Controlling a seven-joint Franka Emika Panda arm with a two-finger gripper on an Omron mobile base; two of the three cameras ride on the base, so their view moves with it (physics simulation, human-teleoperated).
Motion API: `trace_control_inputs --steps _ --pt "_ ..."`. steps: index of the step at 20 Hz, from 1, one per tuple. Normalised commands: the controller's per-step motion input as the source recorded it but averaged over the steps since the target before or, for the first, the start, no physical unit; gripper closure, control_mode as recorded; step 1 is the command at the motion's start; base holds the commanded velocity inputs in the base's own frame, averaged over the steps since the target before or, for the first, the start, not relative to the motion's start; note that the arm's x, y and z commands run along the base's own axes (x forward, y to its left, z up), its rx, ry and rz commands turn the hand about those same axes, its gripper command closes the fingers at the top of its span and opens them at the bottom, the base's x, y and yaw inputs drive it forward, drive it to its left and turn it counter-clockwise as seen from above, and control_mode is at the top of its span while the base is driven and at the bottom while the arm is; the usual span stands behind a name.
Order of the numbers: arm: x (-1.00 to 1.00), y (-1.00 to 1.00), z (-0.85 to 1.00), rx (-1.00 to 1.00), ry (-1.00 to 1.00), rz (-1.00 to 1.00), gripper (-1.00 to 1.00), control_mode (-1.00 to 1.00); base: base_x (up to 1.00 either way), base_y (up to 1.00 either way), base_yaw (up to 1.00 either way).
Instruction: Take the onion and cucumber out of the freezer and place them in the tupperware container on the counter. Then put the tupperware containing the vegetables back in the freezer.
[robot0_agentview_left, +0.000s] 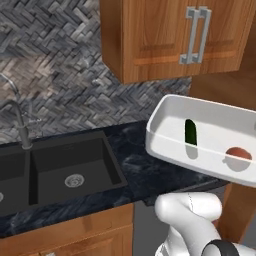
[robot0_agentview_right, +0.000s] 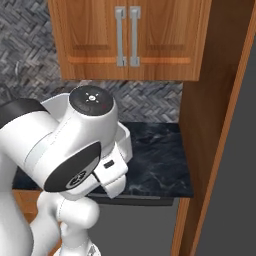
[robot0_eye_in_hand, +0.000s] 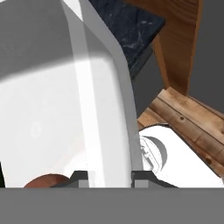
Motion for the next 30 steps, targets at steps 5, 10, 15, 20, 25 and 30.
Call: trace_control_inputs --steps 5,10,15,20,25,30 --pt "0.0 0.0 0.0 0.0 0.0 0.0 1.0 1.0 -1.0 0.41 -0.08" --pt "0.0 0.0 0.0 0.0 0.0 0.0 1.0 1.0 -1.0 0.64 -0.13" --pt "0.0 0.0 0.0 0.0 0.0 0.0 1.0 1.0 -1.0 0.37 -0.17" --pt "0.0 0.0 0.0 0.0 0.0 0.0 1.0 1.0 -0.94 -0.19 -0.23" --pt "0.0 0.0 0.0 0.0 0.0 0.0 1.0 1.0 -0.27 -0.82 -0.25" --pt "0.0 0.0 0.0 0.0 0.0 0.0 1.0 1.0 0.0 -1.0 -0.21"
